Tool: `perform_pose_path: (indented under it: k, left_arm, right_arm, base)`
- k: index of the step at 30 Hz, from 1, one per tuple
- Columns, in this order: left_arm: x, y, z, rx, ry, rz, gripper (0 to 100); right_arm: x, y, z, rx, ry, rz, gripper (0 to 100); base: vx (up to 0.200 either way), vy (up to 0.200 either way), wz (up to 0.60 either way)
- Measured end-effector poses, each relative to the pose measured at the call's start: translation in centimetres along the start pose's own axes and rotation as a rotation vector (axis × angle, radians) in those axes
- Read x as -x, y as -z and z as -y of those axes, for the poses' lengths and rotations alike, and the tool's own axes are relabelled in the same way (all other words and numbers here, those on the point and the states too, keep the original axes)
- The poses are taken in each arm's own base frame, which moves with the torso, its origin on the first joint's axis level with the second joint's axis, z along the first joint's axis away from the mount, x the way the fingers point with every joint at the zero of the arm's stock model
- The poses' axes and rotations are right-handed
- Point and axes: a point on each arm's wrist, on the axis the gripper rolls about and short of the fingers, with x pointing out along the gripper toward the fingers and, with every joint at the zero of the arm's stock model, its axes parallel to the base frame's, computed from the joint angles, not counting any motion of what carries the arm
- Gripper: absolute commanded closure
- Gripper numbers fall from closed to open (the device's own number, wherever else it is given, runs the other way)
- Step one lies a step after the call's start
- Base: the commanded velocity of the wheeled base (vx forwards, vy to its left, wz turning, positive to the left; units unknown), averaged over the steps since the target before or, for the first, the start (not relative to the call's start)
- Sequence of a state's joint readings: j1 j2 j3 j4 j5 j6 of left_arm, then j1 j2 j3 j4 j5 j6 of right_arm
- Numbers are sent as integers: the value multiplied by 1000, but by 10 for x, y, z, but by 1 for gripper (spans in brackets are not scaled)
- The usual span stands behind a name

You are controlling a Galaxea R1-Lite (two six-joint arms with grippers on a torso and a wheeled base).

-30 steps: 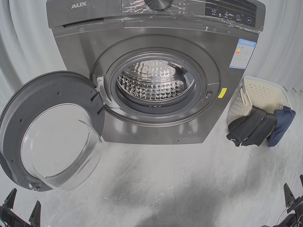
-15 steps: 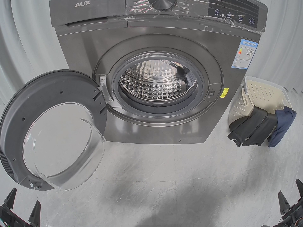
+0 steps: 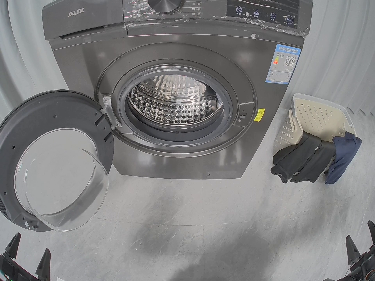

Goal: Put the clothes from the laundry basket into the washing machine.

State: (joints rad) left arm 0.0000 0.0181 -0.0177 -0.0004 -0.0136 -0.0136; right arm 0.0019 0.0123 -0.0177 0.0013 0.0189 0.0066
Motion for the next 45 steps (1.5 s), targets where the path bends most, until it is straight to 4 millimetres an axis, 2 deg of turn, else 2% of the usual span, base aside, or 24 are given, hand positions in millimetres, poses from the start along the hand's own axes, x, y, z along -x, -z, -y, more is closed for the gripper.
perform_pose_path:
  k: [12, 21, 45]
  left_arm:
    - [0, 0, 0, 0, 0, 0, 0]
    - [0, 0, 0, 0, 0, 0, 0]
    - [0, 0, 0, 1, 0, 1, 0]
  right_arm:
    - [0, 0, 0, 1, 2, 0, 0]
    - [0, 0, 0, 1, 1, 0, 0]
    - [0, 0, 0, 0, 0, -1, 0]
  base:
    - [0, -200, 0]
    - [0, 0, 0]
    - [0, -200, 0]
